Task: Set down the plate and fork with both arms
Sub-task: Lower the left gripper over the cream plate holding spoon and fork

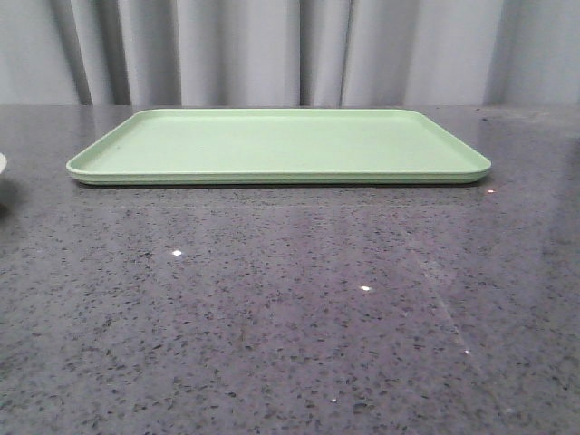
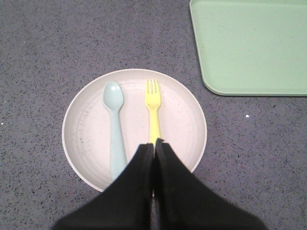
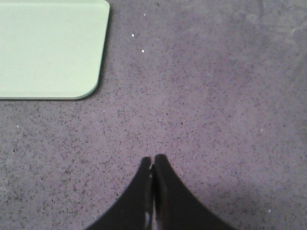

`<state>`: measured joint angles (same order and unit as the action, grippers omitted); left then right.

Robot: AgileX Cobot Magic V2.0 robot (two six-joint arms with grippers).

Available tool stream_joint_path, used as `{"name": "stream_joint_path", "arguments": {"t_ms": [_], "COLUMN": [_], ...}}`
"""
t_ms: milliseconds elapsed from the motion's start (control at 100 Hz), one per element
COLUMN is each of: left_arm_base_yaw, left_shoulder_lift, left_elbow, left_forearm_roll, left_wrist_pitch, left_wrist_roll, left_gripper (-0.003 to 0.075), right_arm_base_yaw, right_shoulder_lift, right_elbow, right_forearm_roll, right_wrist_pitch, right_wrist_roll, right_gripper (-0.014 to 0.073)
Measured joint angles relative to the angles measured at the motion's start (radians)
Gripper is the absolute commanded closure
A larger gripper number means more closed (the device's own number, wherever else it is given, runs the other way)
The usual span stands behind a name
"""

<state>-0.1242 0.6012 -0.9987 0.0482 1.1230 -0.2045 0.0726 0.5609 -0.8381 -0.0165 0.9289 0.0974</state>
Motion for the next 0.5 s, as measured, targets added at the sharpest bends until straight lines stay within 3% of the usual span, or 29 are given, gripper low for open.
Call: {"name": "stream_joint_path", "arguments": {"t_ms": [500], "left_arm_base_yaw": [0.0], "left_shoulder_lift": [0.004], "left_elbow": [-0.002], "left_forearm_roll": [0.018], "left_wrist_pitch": [0.01], "left_wrist_roll": [0.0], "left_gripper": [0.0715], "right_arm_base_yaw": [0.0], "right_shoulder_lift": [0.004], "right_elbow": [-0.002], "right_forearm_roll": [0.0], "right_wrist_pitch": [0.03], "right_wrist_roll": [0.0], "right_gripper": [0.0708]}}
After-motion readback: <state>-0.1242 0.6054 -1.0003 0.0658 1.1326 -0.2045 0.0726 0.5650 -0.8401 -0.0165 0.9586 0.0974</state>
